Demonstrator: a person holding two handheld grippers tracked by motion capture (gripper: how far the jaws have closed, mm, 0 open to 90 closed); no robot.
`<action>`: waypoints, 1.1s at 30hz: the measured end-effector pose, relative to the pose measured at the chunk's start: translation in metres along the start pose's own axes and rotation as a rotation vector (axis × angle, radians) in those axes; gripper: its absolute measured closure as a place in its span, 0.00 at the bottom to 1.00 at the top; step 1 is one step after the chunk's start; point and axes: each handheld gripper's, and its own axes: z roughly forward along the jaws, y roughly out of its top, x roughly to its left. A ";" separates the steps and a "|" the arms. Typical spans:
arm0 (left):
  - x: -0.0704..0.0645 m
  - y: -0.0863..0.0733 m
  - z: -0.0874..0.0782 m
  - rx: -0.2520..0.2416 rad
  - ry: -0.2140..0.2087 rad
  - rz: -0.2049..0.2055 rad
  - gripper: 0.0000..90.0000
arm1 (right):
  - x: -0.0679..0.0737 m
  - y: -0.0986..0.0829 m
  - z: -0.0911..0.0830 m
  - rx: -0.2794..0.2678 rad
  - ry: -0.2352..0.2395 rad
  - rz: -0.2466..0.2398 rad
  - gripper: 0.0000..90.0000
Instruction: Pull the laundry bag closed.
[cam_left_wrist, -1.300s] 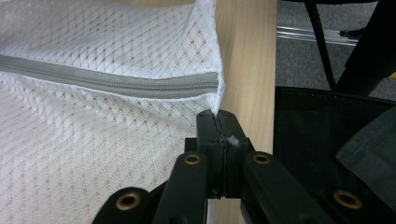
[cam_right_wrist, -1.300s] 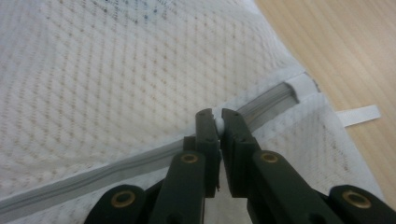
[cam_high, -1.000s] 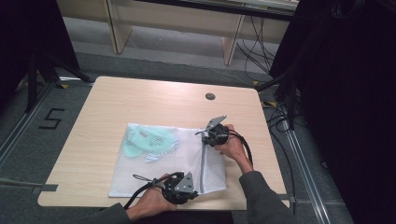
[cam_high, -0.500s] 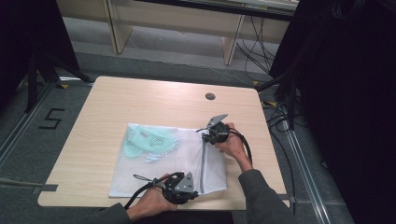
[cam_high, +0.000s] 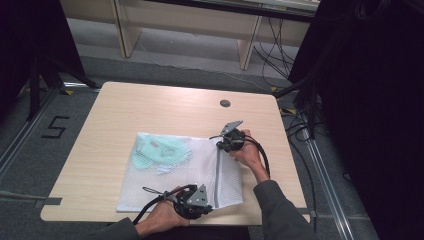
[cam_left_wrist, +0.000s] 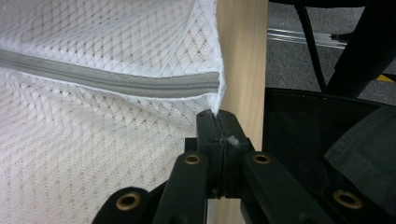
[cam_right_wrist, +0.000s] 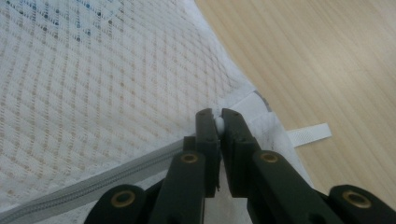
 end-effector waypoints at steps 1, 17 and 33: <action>-0.001 0.000 0.001 -0.002 0.001 -0.003 0.99 | 0.000 0.000 0.000 0.001 -0.004 0.005 0.96; 0.001 0.001 0.000 -0.004 -0.005 0.000 0.99 | 0.000 0.002 0.003 0.011 -0.038 0.033 0.96; 0.003 0.003 0.005 -0.015 -0.014 -0.023 0.99 | -0.004 0.000 0.003 -0.005 -0.064 0.021 0.96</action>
